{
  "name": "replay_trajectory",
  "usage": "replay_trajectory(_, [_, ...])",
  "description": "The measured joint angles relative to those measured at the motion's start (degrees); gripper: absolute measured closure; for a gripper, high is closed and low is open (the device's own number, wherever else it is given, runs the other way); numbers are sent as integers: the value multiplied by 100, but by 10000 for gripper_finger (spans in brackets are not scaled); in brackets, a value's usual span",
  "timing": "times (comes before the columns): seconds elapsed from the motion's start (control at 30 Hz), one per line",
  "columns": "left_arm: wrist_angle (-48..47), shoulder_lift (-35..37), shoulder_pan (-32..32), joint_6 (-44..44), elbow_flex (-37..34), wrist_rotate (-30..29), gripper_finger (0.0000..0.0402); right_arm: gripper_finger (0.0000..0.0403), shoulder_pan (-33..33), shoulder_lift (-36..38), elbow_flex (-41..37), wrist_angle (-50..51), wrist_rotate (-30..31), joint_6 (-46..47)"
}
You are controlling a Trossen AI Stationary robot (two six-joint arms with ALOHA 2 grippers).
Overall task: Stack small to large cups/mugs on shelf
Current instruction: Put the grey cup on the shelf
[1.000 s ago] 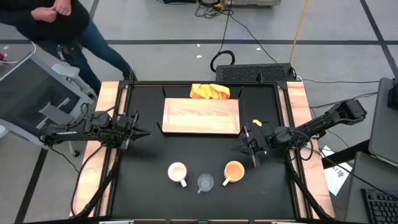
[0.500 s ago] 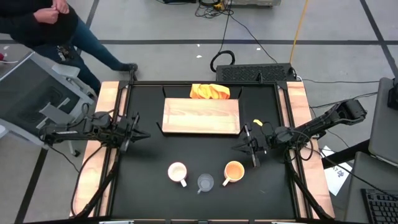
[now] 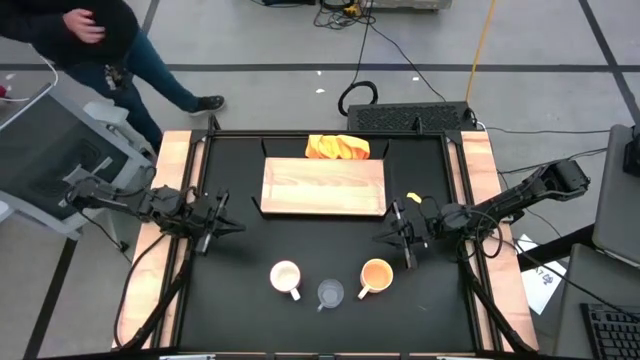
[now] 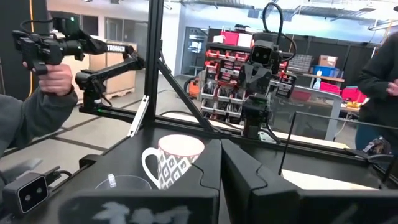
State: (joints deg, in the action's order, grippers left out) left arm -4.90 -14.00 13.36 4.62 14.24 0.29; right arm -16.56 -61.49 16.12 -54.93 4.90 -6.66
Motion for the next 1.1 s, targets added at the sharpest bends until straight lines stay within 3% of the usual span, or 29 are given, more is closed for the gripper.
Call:
replay_trajectory(0.57, [1858,-2051,933,348,43,-688,399,403,4,0,4,71,-6,-25])
replay_trajectory(0.9, [1353,-3293,930,606,1128,-824,397,403,4,0,9,29,-10,-12])
replay_trajectory(1.1, [801,-4182,930,802,1798,-806,352,403,4,-2,9,89,-12,20])
